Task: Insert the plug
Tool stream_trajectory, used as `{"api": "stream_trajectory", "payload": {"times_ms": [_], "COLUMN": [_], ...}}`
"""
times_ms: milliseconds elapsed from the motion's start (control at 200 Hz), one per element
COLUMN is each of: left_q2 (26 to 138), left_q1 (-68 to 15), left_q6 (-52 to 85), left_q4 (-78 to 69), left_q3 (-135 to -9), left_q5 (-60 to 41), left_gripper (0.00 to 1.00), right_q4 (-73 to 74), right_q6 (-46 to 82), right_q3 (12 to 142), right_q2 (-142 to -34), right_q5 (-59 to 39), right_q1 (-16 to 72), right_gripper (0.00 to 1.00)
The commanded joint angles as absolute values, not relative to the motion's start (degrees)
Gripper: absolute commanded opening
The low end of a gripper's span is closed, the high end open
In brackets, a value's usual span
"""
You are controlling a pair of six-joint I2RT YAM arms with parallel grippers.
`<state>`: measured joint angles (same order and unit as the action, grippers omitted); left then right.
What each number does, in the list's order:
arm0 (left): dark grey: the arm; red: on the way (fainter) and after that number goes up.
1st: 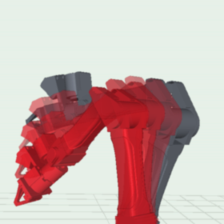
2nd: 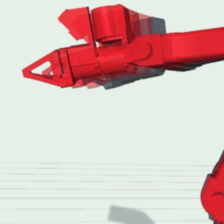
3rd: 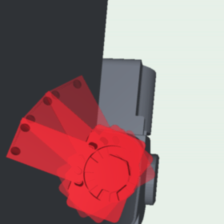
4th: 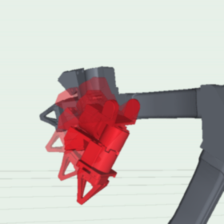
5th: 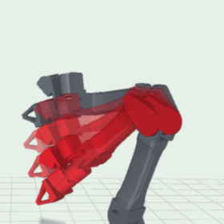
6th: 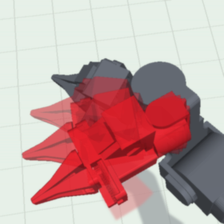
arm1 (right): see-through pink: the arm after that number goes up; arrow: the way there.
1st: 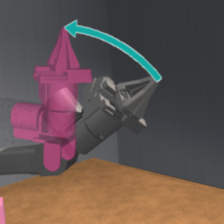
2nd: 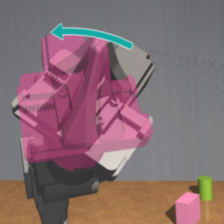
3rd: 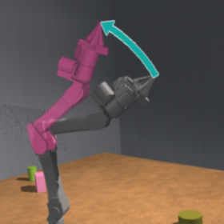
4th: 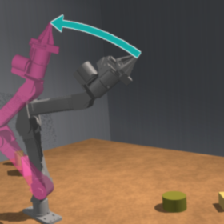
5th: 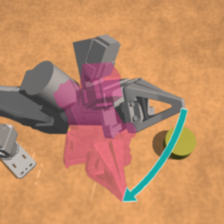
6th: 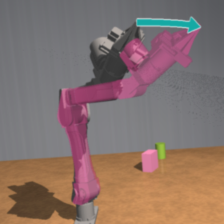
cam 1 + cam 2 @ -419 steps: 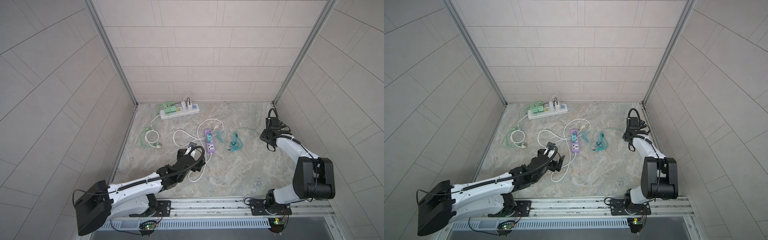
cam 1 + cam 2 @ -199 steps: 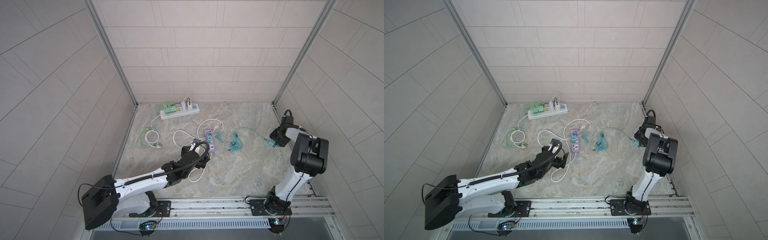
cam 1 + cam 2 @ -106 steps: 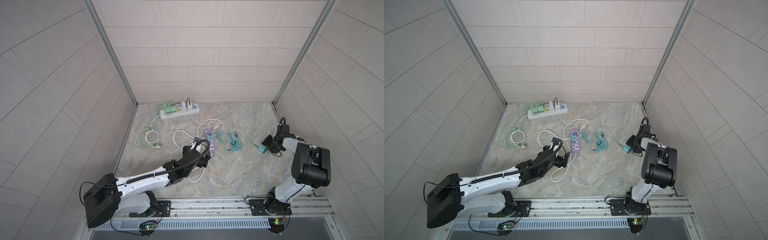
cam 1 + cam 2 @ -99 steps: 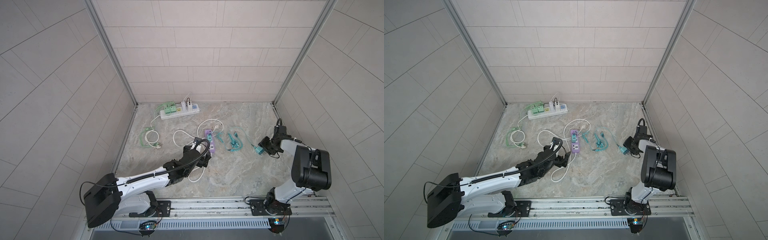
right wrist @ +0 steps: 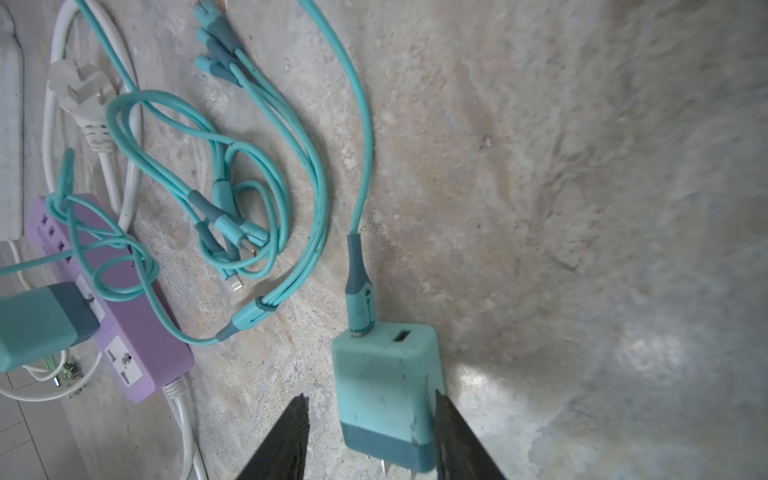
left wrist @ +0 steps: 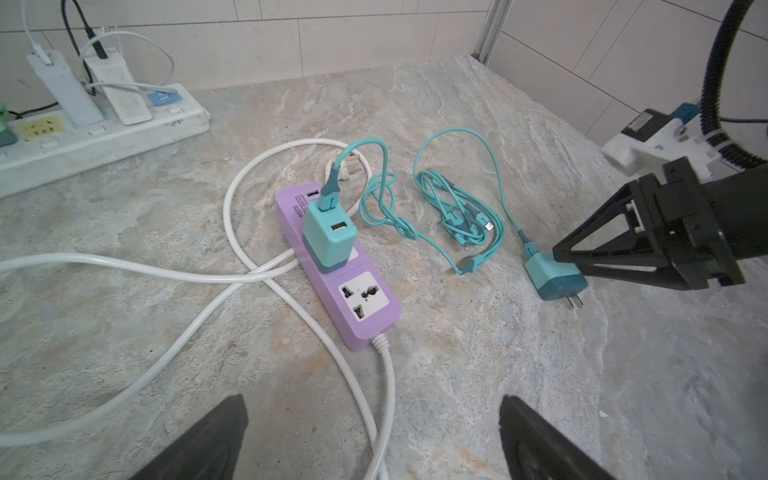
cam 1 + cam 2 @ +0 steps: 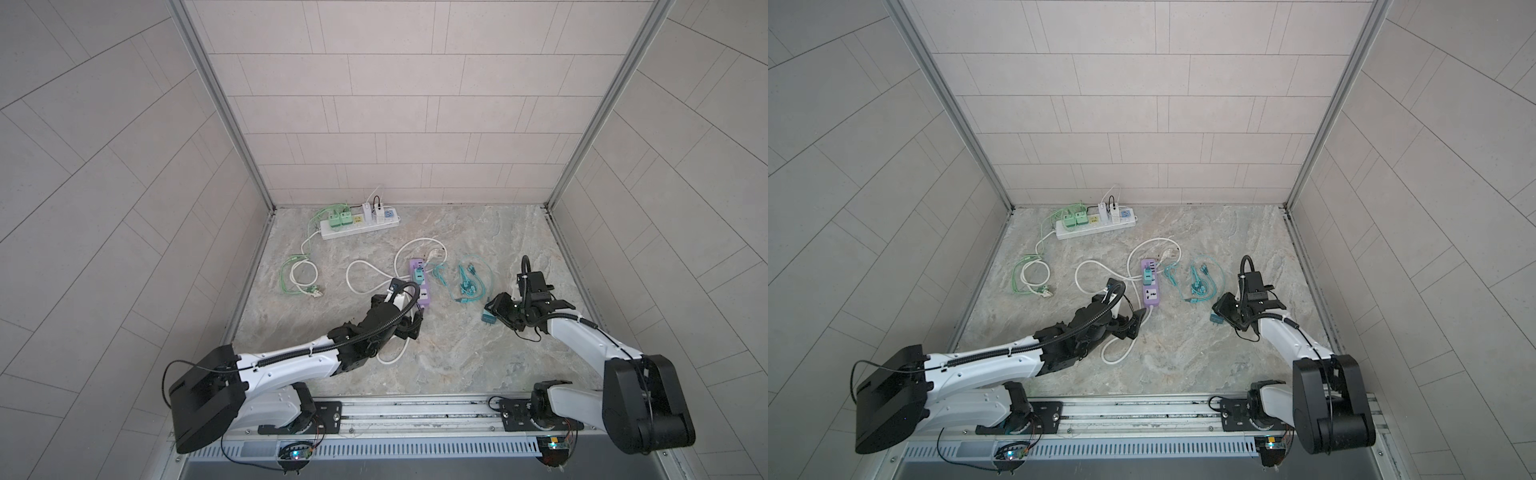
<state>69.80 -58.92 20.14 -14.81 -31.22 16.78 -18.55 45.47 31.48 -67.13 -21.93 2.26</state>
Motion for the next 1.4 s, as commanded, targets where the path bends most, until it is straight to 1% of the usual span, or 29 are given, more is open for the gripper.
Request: {"api": "stream_trajectory", "payload": {"times_ms": [0, 85, 200, 360, 455, 540, 666, 826, 1056, 1396], "left_q2": [71.1, 72.2, 75.5, 83.2, 89.0, 94.7, 103.3, 110.7, 120.1, 127.0], "left_q1": [-60.9, -63.1, -66.5, -70.3, -72.0, -73.3, -75.2, -75.6, -75.1, -71.9], "left_q6": [21.0, 20.8, 19.6, 18.1, 19.6, 21.4, 21.7, 22.1, 22.8, 27.3], "left_q4": [-17.0, -17.3, -17.8, -17.4, -17.3, -16.8, -15.0, -13.7, -7.7, -5.3], "left_q3": [-31.1, -31.9, -34.3, -40.4, -45.0, -50.0, -58.3, -66.0, -76.9, -83.8], "left_q5": [16.2, 17.2, 18.7, 21.0, 22.5, 23.7, 27.1, 27.5, 27.2, 23.5], "left_gripper": [1.00, 1.00, 1.00, 1.00, 1.00, 1.00, 1.00, 1.00, 1.00, 0.98], "right_q4": [-23.0, -23.5, -27.0, -28.0, -27.8, -27.6, -27.3, -27.3, -27.2, -27.0], "right_q6": [44.4, 42.3, 39.7, 37.8, 37.8, 37.3, 36.1, 34.7, 33.8, 32.7], "right_q3": [32.9, 33.5, 37.4, 39.5, 39.3, 39.3, 39.6, 39.6, 38.8, 38.5], "right_q2": [-64.4, -64.3, -67.8, -71.3, -71.1, -70.8, -70.9, -70.0, -68.3, -65.7], "right_q5": [-17.7, -16.0, -13.5, -12.9, -11.8, -11.7, -16.3, -19.3, -23.1, -26.3], "right_q1": [2.5, 2.6, 2.6, 2.2, 2.0, 0.0, -5.6, -10.9, -14.4, -17.0], "right_gripper": [0.49, 0.49, 0.49, 0.49, 0.48, 0.48, 0.47, 0.46, 0.45, 0.44]}}
